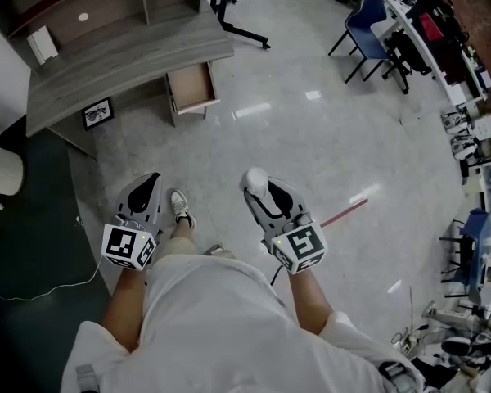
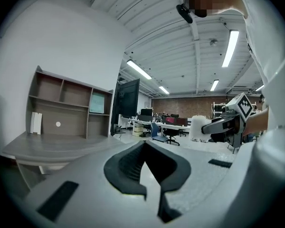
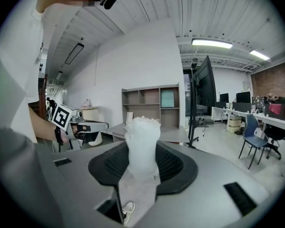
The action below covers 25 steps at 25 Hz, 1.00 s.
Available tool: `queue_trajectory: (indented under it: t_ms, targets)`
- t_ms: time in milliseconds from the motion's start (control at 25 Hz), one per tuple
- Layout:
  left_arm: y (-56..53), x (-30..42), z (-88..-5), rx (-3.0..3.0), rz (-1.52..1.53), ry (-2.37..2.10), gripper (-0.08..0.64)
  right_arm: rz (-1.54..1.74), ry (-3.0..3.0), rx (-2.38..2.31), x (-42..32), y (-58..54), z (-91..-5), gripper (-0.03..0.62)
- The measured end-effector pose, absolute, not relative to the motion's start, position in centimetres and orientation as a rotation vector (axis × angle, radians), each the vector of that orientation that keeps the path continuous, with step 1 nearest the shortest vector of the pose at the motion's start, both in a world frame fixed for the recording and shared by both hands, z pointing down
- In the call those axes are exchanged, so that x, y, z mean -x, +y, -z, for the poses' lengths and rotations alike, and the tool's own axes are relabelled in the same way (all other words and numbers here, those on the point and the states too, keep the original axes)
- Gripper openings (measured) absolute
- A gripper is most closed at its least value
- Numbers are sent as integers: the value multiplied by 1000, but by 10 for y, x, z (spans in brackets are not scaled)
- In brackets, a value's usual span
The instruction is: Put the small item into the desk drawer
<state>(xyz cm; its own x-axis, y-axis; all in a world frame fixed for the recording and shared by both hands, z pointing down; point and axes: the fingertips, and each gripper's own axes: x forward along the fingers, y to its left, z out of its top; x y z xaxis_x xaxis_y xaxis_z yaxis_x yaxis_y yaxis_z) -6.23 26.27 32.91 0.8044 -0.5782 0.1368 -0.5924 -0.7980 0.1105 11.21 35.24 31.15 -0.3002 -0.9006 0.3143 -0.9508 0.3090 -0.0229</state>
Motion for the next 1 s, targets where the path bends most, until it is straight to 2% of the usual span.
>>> queue_trajectory:
  t_ms: [240,600,1000]
  targets:
    - [181,39,-312,-2908,-94,-918,5,-288,-2301,-1696,-138,272,-308,160]
    - [46,50,-311,-2890,-80,-866,5,-253,-2349,-1645,-104,124,-283,160]
    - [-15,34,-327,-2838,-110,-806,5,-405,-2302,-1671,-115,77,-316,160]
